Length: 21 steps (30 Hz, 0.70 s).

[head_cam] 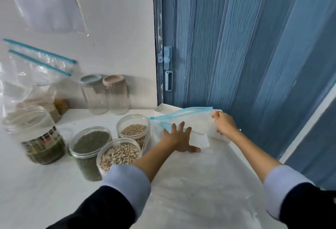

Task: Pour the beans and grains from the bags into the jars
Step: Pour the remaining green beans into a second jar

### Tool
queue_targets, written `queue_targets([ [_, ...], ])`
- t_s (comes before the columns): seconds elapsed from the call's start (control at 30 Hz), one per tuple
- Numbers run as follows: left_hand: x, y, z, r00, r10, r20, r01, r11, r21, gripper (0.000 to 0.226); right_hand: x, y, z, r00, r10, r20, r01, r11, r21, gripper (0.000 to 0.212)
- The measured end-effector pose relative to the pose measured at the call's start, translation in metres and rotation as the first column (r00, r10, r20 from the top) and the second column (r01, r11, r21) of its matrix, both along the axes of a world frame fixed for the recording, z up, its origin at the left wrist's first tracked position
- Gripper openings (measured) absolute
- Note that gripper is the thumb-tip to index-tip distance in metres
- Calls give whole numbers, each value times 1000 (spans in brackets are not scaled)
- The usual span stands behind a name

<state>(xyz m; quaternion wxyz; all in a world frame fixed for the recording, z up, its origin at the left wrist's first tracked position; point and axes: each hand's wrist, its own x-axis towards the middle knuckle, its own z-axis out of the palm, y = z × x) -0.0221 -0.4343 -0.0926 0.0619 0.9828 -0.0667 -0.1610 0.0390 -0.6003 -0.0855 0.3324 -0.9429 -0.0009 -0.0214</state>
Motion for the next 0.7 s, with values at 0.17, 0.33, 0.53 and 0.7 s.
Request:
queue_targets([
  [0.17, -1, -4, -30, 1000, 24, -14, -24, 1000, -9, 100, -2, -6, -2, 988, -4, -155, -40, 960, -277, 44],
  [0.33, 0, -8, -44, 1000, 15, -21, -16, 1000, -19, 101, 0, -9, -1, 990, -9, -139, -50, 909, -415, 32],
  [0.53, 2, -7, -46, 1000, -11, -18, 10, 999, -31, 102, 4, -15, 4, 971, 38, -236, -132, 908, -398, 22],
  [0.7, 2, -6, -50, 999, -28, -34, 27, 999, -33, 101, 0, -17, -3, 997, -6, -76, -35, 849, -527, 7],
])
